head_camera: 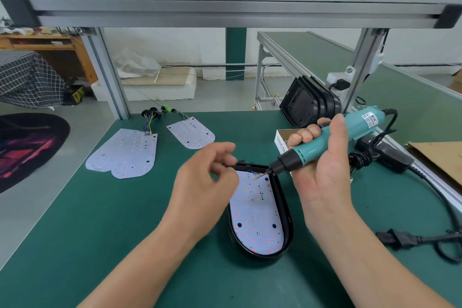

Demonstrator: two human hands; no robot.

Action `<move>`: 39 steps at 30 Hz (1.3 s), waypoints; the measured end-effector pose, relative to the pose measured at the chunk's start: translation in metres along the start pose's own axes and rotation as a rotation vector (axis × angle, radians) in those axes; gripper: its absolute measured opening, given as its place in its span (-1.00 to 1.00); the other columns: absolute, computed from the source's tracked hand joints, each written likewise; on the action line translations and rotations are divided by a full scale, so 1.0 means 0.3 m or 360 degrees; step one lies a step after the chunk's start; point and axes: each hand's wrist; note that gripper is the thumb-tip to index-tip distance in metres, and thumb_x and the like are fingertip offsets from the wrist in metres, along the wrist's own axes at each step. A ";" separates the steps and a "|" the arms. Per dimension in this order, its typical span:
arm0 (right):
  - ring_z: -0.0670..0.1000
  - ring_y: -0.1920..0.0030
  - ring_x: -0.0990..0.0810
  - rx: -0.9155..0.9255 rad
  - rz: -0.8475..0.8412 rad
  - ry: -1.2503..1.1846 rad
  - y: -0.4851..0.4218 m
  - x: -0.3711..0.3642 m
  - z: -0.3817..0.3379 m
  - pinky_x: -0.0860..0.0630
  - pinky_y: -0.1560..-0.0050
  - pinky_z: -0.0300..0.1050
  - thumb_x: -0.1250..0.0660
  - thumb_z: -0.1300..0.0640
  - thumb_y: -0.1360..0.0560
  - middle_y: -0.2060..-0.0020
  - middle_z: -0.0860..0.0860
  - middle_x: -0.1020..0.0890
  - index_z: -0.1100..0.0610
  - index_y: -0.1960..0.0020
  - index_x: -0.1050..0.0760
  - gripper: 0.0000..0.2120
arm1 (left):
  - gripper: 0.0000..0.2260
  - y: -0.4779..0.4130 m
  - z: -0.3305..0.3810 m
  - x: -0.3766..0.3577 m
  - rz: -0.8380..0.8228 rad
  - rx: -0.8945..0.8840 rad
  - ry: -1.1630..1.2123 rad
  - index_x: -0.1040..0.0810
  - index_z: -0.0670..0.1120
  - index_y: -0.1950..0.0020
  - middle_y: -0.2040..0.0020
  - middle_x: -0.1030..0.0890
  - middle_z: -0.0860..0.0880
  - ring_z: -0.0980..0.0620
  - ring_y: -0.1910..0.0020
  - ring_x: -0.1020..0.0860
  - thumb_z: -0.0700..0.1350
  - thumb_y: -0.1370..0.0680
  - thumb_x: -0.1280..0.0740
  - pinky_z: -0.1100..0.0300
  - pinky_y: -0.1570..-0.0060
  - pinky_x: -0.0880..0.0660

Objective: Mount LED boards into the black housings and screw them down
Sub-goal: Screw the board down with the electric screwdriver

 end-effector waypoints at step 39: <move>0.01 0.33 -0.47 0.0124 -0.0282 0.0456 0.001 -0.021 0.091 -0.56 0.18 -0.07 -0.34 0.13 -0.68 0.30 0.01 -0.46 0.07 0.04 -0.43 -0.85 | -0.51 -0.012 -0.102 -0.070 -0.0615 0.0638 -0.0068 -0.40 0.17 -0.27 0.06 -0.72 -0.04 0.02 0.26 -0.67 -0.02 -0.36 -0.37 0.19 0.41 -0.54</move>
Point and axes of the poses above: each hand's wrist, its own y-axis away from the middle knuckle, its own x-axis out of the back of the hand, z = x × y
